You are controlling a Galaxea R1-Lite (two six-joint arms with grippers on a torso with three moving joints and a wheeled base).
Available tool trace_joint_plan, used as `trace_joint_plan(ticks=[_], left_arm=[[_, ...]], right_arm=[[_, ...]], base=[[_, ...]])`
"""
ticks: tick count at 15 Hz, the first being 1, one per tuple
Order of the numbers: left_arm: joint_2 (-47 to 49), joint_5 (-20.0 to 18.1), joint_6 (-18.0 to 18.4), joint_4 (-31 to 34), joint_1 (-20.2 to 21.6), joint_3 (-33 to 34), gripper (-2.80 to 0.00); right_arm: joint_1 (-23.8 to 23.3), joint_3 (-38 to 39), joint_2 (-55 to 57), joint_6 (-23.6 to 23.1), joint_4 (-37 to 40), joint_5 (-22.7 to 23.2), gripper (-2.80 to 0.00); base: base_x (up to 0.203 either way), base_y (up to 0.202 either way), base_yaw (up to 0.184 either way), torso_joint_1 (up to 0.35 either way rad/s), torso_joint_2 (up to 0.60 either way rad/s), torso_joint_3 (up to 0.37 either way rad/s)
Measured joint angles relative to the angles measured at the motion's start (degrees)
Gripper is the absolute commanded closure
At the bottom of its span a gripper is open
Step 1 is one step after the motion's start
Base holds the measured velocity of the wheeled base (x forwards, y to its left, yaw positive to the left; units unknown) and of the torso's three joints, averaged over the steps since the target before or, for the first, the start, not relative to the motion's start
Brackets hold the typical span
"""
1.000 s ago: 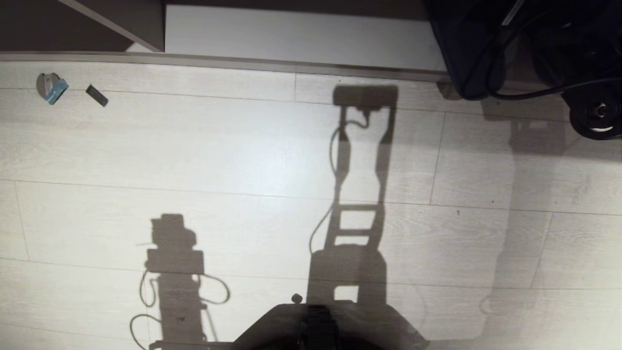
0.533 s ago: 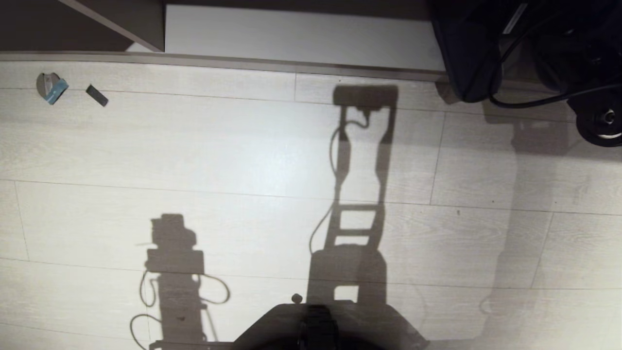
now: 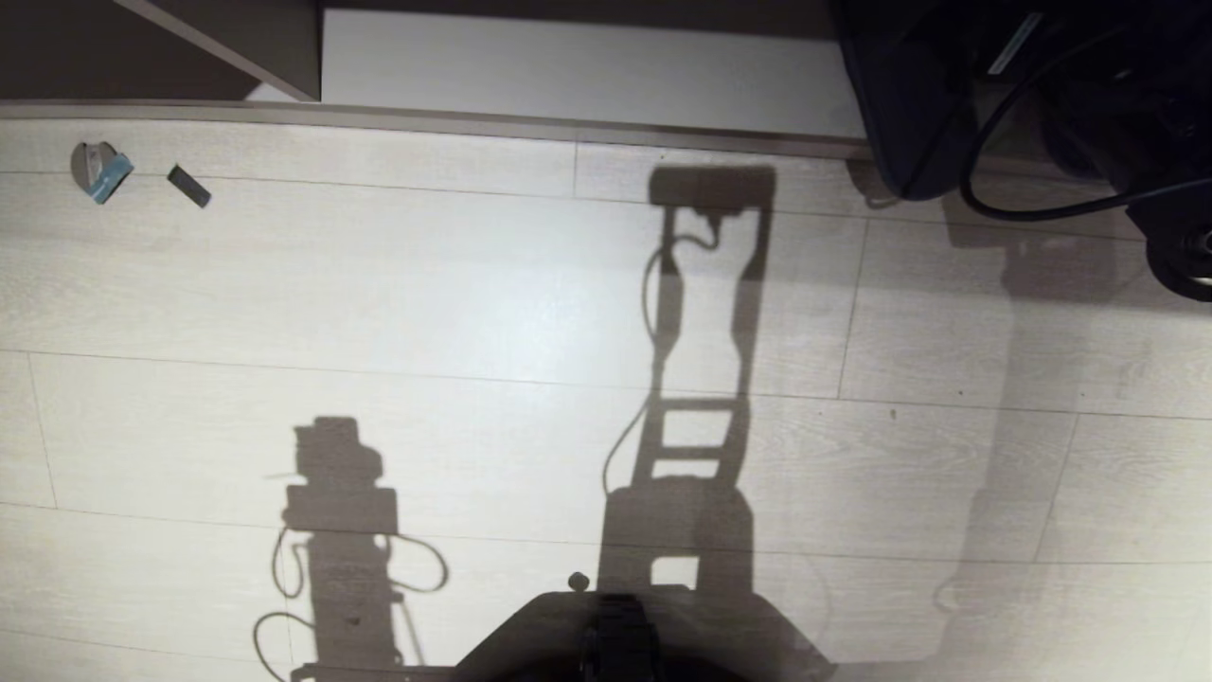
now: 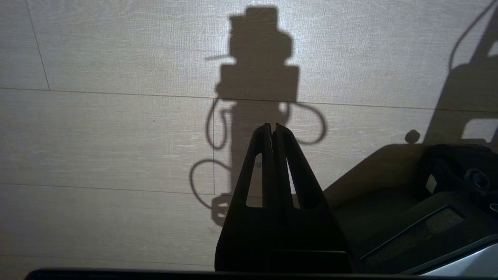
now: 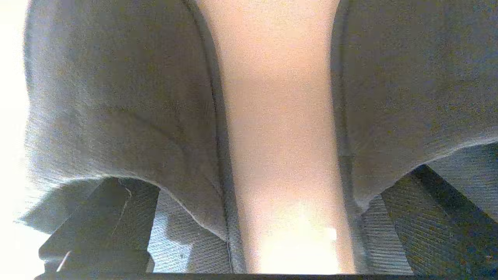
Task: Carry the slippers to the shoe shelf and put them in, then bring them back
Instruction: Place the slippers into the shoe cabinet
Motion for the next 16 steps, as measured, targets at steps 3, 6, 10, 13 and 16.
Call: trace_joint_plan(ticks=[3, 6, 10, 13, 16], left_arm=[[0.0, 0.0, 0.05, 0.0, 0.0, 0.0, 0.0], [0.0, 0.0, 0.02, -0.02, 0.0, 0.0, 0.0], [0.0, 0.0, 0.02, 0.0, 0.0, 0.0, 0.0], [0.0, 0.0, 0.03, -0.02, 0.0, 0.0, 0.0], [0.0, 0.0, 0.05, 0.0, 0.0, 0.0, 0.0]], right_arm=[[0.29, 1.25, -2.5, -1.89, 0.09, 0.32, -2.8], [1.13, 5.06, -6.28, -3.72, 1.55, 1.66, -2.8], [1.33, 11.17, -9.66, -4.98, 2.8, 1.85, -2.8], [1.35, 14.08, -12.01, -6.23, 5.05, 2.71, -2.8], [1.58, 17.0, -14.3, -6.95, 5.22, 5.78, -2.8]], base=[[0.0, 0.0, 0.0, 0.0, 0.0, 0.0], [0.0, 0.0, 0.0, 0.0, 0.0, 0.0], [0.0, 0.0, 0.0, 0.0, 0.0, 0.0], [0.0, 0.0, 0.0, 0.0, 0.0, 0.0], [0.0, 0.0, 0.0, 0.0, 0.0, 0.0]])
